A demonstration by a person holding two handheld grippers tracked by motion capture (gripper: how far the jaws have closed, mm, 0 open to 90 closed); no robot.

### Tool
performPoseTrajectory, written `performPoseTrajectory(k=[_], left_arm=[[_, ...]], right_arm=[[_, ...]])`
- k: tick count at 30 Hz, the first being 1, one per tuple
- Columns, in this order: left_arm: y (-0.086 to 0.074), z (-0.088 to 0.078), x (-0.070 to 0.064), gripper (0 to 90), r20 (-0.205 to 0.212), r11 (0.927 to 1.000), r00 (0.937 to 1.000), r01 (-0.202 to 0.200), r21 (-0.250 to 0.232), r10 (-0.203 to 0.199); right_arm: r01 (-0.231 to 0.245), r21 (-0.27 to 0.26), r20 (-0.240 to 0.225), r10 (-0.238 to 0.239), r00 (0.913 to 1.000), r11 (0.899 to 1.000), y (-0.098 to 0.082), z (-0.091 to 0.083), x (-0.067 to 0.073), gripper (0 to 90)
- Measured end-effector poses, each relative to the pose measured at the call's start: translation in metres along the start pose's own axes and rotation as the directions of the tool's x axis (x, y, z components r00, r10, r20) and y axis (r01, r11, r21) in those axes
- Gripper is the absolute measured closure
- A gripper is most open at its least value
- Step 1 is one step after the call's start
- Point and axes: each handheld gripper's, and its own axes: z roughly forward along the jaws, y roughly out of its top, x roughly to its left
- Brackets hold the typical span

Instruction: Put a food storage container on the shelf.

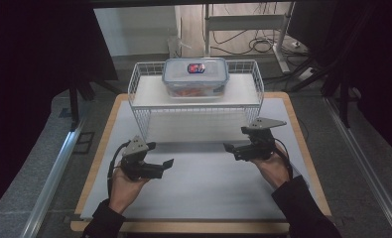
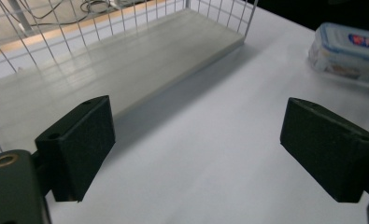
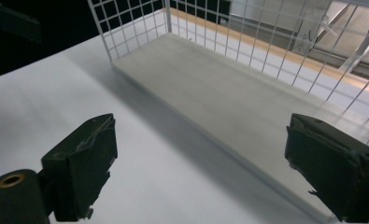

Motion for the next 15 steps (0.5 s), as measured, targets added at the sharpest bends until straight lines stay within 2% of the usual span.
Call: performPoseTrajectory(k=[4, 8, 12, 15], left_arm=[[-0.012, 0.001, -0.004, 8.2, 0.001, 0.9998, 1.0, -0.002, 0.017, 0.002], [-0.023, 0.003, -0.009, 7.0, -0.022, 0.9994, 0.9996, -0.015, 0.033, 0.016], [-0.033, 0.005, -0.015, 4.6, -0.048, 0.997, 0.9976, -0.046, 0.062, 0.049], [-0.039, 0.004, -0.02, 3.5, -0.04, 0.997, 0.9979, -0.049, 0.059, 0.052]], right_arm=[[-0.014, -0.002, -0.018, 0.014, 0.9997, 1.0, -0.01, -0.002, 0.005, 5.4], [-0.021, 0.003, -0.025, 0.021, 0.9995, 1.0, -0.023, -0.003, 0.012, 2.2], [-0.027, 0.007, -0.018, 0.027, 0.9995, 1.0, -0.036, -0.004, 0.016, 0.5], [-0.037, 0.019, -0.029, 0.038, 0.9989, 0.999, -0.045, -0.005, 0.02, 0.3]])
